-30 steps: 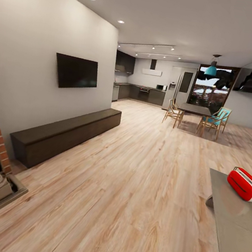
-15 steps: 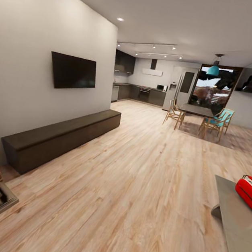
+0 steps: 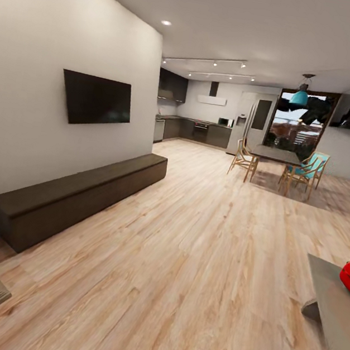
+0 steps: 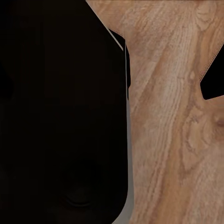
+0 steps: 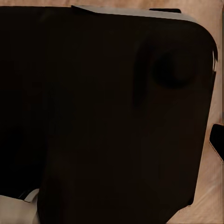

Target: Turn on the radio receiver that's on the table in the living room.

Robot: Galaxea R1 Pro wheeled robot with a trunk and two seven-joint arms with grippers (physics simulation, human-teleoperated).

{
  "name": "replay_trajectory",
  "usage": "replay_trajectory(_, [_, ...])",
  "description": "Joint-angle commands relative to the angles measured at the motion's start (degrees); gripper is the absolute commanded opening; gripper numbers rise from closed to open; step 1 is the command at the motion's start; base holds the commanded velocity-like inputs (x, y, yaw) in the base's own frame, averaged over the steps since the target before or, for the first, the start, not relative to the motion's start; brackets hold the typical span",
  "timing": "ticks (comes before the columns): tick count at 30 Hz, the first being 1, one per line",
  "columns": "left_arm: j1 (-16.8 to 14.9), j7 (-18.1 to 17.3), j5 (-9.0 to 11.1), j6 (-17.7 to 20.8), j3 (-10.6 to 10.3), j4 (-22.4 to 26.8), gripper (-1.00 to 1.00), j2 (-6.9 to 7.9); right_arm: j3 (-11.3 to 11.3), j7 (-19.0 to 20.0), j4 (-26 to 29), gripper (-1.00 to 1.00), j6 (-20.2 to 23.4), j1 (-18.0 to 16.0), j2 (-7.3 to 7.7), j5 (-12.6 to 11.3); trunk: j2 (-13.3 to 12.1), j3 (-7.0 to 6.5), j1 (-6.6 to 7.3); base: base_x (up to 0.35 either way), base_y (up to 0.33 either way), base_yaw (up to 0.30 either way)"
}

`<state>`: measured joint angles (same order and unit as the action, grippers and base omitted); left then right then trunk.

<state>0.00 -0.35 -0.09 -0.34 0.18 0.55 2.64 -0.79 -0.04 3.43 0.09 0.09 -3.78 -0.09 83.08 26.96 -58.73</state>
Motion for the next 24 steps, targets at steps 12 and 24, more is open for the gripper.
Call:
replay_trajectory(12, [0.00, 0.01, 0.00, 0.01, 0.00, 0.05, 1.00, 0.00, 0.00, 0.03, 0.00, 1.00, 0.00, 0.00, 0.00, 0.00, 0.00, 0.00, 0.00, 0.332, 0.000, 0.000])
replay_trajectory(24, [0.00, 0.00, 0.00, -0.01, 0.00, 0.06, 1.00, 0.00, 0.00, 0.03, 0.00, 1.00, 0.00, 0.00, 0.00, 0.00, 0.00, 0.00, 0.00, 0.331, 0.000, 0.000])
